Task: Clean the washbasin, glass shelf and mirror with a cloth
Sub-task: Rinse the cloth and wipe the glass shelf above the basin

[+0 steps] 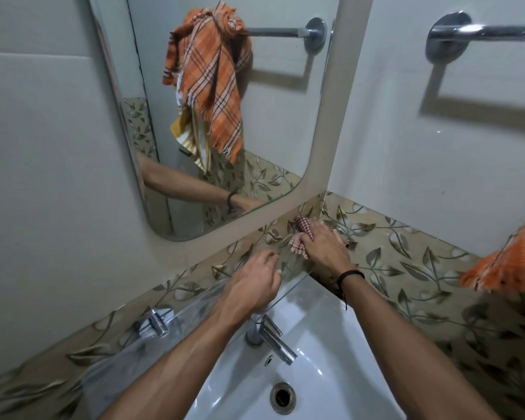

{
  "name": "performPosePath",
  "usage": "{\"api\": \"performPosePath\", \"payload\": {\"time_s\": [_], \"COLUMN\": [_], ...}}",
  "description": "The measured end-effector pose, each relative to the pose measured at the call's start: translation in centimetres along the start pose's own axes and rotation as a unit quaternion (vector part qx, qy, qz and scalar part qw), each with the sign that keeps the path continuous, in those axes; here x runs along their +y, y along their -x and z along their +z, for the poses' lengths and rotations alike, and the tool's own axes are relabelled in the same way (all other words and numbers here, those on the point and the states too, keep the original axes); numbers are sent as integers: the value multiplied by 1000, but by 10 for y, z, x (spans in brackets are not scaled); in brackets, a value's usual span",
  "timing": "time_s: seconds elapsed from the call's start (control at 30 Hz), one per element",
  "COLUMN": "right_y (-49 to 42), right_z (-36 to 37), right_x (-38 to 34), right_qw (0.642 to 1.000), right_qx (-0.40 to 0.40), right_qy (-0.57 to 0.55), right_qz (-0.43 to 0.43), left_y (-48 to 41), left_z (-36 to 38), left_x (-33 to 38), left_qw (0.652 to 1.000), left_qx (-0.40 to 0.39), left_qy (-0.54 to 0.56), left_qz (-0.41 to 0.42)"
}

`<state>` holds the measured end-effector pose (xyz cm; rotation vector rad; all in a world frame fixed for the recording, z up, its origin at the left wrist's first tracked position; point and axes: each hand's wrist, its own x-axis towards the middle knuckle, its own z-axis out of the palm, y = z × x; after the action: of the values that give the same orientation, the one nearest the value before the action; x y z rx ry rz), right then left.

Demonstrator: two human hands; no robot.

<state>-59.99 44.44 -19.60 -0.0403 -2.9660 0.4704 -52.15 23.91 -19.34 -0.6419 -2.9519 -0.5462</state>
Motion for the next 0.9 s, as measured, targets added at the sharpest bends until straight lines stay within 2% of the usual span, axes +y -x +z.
{"api": "performPosePath", "payload": {"time_s": [0.13,0.3,0.47,0.63,0.8,0.9], "right_y": [-13,25,31,54,72,50], "right_z": [-3,8,-1,14,15,9], "right_x": [-5,-22,-17,-53,-49,-33], "right_qw": [999,999,995,994,982,991], "right_qx": [-10,32,-16,54,-10,-8], "right_qy": [-9,-14,10,-19,-2,13], "right_qz": [52,-27,-93,-88,-189,-133], "left_y": [6,15,45,85,95,98], "left_z": [-6,-19,-34,-37,-34,-37], "left_x": [1,-1,-16,-30,-33,-37], "left_qw": [999,994,999,998,997,998], "left_qx": [42,94,42,36,40,31], "left_qy": [10,48,20,25,43,37], "left_qz": [8,-10,-26,-36,-40,-32]}}
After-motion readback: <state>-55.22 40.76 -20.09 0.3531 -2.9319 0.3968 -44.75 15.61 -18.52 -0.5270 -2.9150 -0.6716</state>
